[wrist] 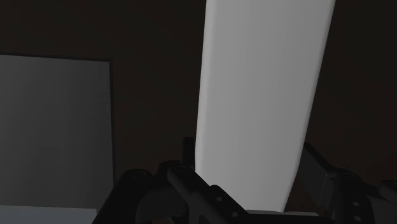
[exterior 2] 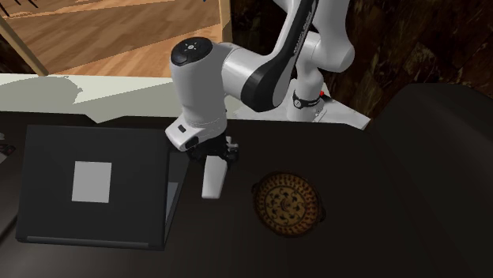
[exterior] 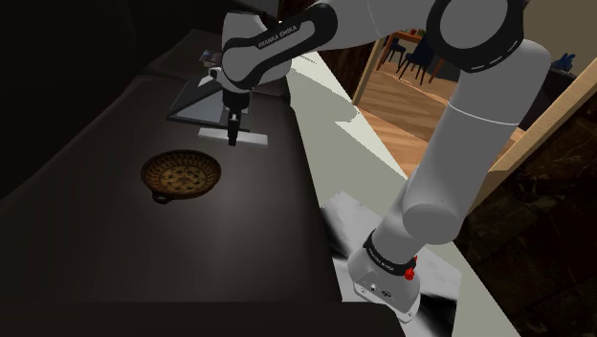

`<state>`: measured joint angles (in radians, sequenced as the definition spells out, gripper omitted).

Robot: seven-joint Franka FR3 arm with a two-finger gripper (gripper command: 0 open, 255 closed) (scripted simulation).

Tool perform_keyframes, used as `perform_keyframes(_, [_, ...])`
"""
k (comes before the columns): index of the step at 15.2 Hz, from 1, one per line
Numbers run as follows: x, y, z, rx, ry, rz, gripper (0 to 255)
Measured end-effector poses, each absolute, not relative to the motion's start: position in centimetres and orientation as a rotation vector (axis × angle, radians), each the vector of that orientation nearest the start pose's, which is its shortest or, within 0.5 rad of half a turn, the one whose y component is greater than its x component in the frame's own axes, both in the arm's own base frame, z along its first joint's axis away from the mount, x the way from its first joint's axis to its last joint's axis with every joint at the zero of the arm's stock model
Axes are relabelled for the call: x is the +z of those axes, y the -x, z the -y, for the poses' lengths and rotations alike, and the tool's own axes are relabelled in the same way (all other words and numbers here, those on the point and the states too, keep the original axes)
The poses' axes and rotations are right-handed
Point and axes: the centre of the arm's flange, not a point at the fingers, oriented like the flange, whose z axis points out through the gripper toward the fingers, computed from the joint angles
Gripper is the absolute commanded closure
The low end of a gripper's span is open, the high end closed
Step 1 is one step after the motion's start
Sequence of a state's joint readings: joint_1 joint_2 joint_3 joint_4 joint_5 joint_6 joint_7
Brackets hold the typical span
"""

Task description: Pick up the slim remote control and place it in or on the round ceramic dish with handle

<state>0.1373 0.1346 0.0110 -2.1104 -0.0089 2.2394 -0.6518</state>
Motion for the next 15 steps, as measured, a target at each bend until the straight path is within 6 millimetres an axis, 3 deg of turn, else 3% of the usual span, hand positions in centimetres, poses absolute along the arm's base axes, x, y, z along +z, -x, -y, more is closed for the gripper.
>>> perform_keyframes(15, [43.3, -55.8, -8.4, 0.010, 2.894, 1.233, 255])
